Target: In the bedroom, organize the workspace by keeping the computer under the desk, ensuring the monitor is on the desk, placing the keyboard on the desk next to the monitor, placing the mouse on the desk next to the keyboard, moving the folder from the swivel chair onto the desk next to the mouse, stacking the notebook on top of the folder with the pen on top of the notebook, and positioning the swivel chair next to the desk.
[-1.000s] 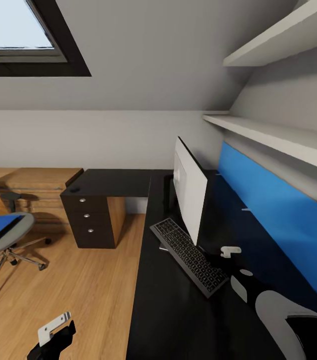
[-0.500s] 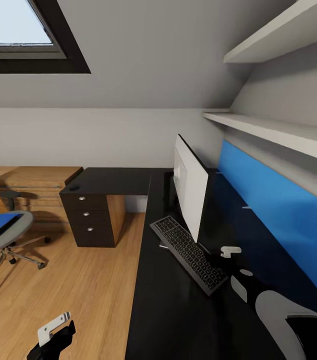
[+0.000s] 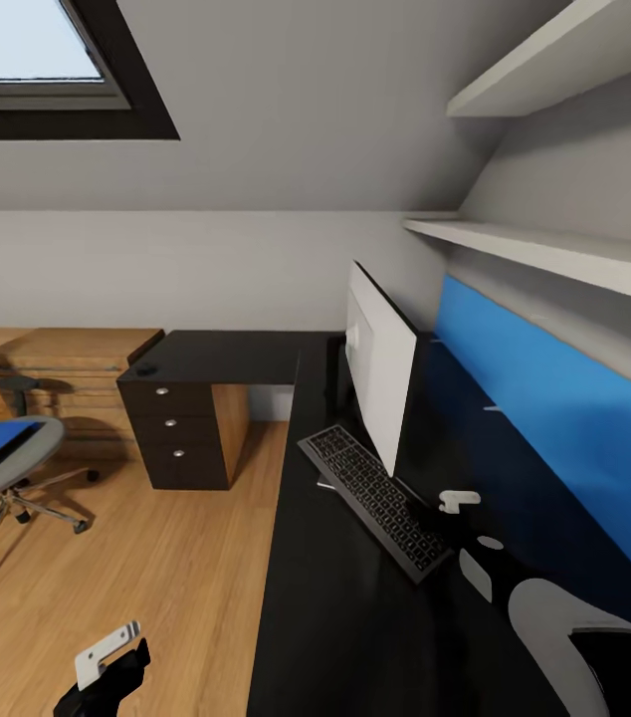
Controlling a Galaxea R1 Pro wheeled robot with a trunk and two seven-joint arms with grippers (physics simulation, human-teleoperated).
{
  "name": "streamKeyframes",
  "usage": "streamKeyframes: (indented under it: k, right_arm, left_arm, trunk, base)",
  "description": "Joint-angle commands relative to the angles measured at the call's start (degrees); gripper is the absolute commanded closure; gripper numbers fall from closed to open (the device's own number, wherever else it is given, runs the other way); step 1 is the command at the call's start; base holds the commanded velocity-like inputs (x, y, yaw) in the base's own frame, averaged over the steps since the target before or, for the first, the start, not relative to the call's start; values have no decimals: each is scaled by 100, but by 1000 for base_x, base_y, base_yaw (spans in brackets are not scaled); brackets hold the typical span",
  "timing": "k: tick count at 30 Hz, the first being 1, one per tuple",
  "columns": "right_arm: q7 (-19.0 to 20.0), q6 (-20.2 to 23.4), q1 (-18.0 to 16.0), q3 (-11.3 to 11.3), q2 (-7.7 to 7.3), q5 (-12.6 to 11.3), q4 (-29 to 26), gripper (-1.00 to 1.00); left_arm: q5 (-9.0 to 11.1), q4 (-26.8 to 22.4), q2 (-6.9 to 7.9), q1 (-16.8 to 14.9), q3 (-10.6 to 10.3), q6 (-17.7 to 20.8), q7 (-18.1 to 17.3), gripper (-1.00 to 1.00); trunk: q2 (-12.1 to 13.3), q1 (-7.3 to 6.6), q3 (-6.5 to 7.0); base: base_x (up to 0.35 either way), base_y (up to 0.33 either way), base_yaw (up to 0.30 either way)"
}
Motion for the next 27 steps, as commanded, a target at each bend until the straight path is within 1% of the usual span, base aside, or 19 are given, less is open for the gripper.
streamKeyframes:
  k: [1, 12, 18, 27]
  right_arm:
    - [30, -18, -5, 18, -2, -59, 8, -100]
    - [30, -18, -5, 18, -2, -52, 14, -100]
    - [20, -10, -5, 19, 6, -39, 15, -100]
    - [6, 63, -5, 39, 8, -30, 17, -100]
  left_arm:
    - [33, -10, 2, -2, -5, 25, 25, -100]
    - [33, -10, 2, -1, -5, 27, 34, -100]
    - [33, -4, 2, -3, -4, 20, 42, -100]
    - [31, 162, 35, -3, 4, 0, 13, -100]
  trunk:
    - [-45, 23, -25]
    - [-486, 264, -222]
    - [-486, 264, -222]
    - [-486, 264, -222]
  base:
    - [0, 0, 0]
    - [0, 0, 0]
    - [0, 0, 0]
    - [0, 0, 0]
